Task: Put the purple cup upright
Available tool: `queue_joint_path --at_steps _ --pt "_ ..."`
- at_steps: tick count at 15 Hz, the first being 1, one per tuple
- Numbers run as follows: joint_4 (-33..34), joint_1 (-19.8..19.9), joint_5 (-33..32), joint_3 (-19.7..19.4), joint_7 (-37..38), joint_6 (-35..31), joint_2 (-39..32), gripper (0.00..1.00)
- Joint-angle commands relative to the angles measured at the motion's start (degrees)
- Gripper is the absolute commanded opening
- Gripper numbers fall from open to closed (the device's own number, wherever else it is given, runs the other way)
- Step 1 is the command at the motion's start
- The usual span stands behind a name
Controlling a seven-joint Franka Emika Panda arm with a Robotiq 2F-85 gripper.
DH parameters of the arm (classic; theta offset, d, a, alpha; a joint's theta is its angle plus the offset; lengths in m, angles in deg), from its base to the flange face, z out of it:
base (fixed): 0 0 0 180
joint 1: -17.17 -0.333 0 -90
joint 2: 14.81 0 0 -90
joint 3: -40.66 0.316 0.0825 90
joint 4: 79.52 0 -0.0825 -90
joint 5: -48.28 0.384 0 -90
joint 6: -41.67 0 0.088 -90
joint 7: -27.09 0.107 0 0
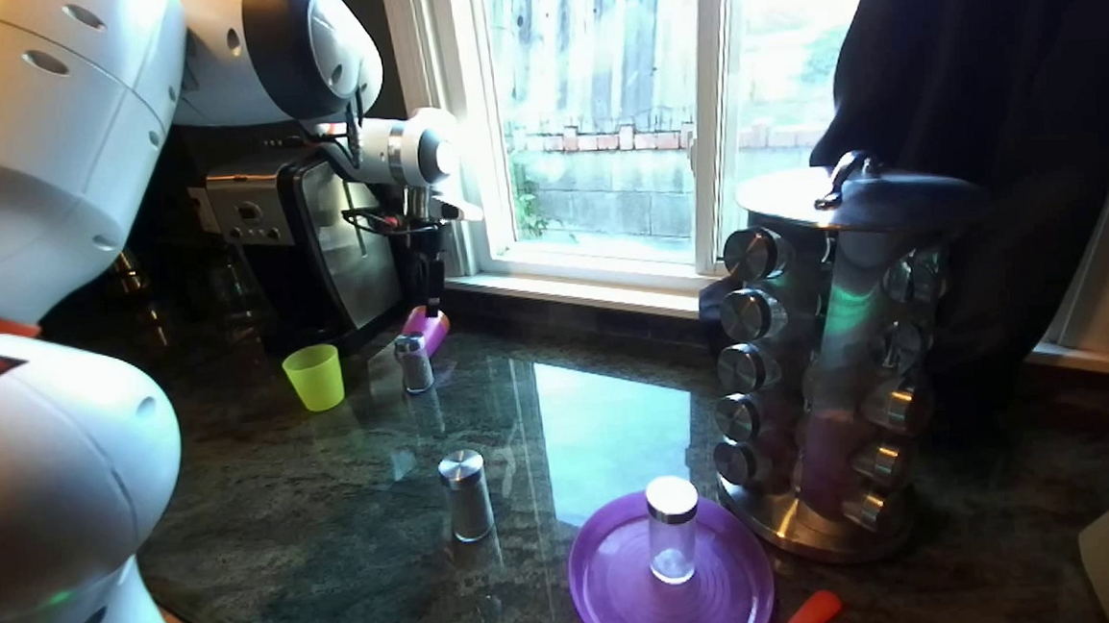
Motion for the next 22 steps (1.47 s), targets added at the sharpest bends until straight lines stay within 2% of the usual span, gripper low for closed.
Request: queue_joint_path --at_steps 1,4,6,13,17,22 --pt "3.43 -1.06 -1.9 -1.38 3.16 5.16 -2.4 1.0" --pt "4.87 -1.09 -2.53 -1.47 4.21 7.89 -3.14 0.98" --pt "5.22 -1.02 -2.75 -1.56 4.6 9.15 -3.25 0.73" --pt "5.54 -1.0 -4.6 -1.69 4.72 10.94 -3.67 0.19" --pt "5.05 -0.95 -5.19 -1.39 4.25 11.72 -2.86 0.05" --pt "3.32 -0.65 -3.9 -0.48 3.75 10.1 -0.81 0.03"
